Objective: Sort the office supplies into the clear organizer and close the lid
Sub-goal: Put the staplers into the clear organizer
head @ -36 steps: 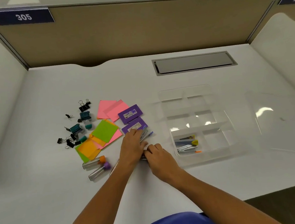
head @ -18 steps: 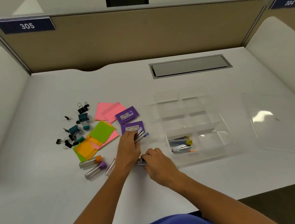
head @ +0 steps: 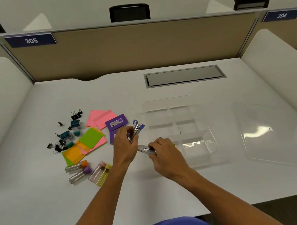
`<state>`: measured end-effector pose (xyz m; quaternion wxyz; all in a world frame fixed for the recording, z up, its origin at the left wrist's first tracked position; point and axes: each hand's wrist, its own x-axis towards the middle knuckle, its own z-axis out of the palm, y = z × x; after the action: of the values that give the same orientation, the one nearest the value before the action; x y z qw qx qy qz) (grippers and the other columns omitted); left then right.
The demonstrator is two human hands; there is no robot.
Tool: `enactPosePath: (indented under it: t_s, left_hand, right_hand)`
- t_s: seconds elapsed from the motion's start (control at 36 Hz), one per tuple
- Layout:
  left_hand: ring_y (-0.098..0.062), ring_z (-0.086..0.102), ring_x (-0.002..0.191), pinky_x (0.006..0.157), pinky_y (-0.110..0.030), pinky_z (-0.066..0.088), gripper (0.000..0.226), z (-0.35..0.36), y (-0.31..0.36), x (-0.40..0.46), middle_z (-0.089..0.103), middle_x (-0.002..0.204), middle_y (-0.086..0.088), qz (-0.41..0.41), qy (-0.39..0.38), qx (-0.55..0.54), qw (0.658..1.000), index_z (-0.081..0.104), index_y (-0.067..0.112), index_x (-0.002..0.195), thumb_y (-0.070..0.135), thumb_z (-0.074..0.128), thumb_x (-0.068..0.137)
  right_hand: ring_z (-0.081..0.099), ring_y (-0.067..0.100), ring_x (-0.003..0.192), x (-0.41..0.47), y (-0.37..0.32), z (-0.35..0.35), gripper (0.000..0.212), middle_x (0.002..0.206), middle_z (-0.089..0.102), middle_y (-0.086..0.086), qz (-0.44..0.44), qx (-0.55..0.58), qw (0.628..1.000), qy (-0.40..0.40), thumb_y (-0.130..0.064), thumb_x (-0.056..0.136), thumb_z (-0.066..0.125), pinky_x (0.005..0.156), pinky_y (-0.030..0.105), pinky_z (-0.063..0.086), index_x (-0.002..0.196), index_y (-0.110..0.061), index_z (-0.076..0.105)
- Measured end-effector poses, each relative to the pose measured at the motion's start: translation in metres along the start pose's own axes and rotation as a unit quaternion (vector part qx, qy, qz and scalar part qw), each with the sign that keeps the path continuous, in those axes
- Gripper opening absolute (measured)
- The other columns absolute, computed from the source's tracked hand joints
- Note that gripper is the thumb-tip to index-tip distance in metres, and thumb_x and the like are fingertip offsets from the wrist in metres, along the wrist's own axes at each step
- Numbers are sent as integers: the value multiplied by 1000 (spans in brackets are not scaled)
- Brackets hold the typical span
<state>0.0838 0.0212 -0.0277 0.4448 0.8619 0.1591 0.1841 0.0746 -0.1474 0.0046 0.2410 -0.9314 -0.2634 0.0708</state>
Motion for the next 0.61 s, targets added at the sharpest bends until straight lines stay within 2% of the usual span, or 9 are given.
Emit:
enactPosePath:
  t_s: [0.08, 0.17, 0.31, 0.44, 0.53, 0.61]
  left_hand:
    - [-10, 55, 90, 70, -11, 42, 29, 11, 12, -2, 54, 102, 8, 7, -7, 0, 1000, 60, 15, 112, 12, 71, 85]
    - [-9, 56, 89, 67, -8, 41, 30, 19, 17, 0, 55, 103, 8, 6, -32, 14, 999, 59, 17, 113, 15, 71, 86]
    - [-7, 57, 83, 68, -12, 44, 31, 29, 17, 3, 57, 102, 7, 7, -85, 43, 995, 59, 18, 115, 19, 71, 86]
    - [-7, 58, 87, 73, -17, 48, 31, 33, 18, 2, 59, 103, 9, 27, -126, 64, 990, 59, 23, 114, 17, 71, 86]
    - [-8, 58, 90, 78, -19, 49, 32, 36, 21, 1, 58, 104, 11, 35, -151, 74, 985, 59, 23, 115, 16, 71, 86]
    - [-8, 59, 87, 76, -15, 47, 33, 39, 25, -2, 56, 102, 13, 35, -168, 76, 982, 60, 22, 116, 18, 72, 86]
  right_hand:
    - [46, 16, 105, 0, 21, -14, 29, 117, 55, -3, 12, -15, 1000, -10, -25, 96, 55, 83, 26, 46, 124, -20, 58]
    - [50, 17, 103, 2, 37, -23, 25, 112, 55, -3, 33, -41, 998, -43, -25, 94, 57, 79, 31, 50, 118, -21, 60]
    - [53, 21, 103, 4, 54, -25, 32, 113, 57, 0, 55, -77, 990, -101, -17, 89, 63, 78, 35, 52, 121, -21, 63]
    - [60, 24, 101, 6, 65, -22, 32, 114, 62, 3, 79, -87, 985, -126, -13, 88, 64, 78, 34, 51, 119, -21, 66]
    - [63, 24, 96, 8, 67, -19, 30, 112, 66, 4, 101, -73, 984, -126, -20, 89, 68, 80, 31, 50, 119, -23, 67]
    - [63, 22, 93, 10, 68, -17, 32, 112, 67, 3, 112, -65, 985, -116, -27, 90, 69, 79, 29, 48, 121, -24, 66]
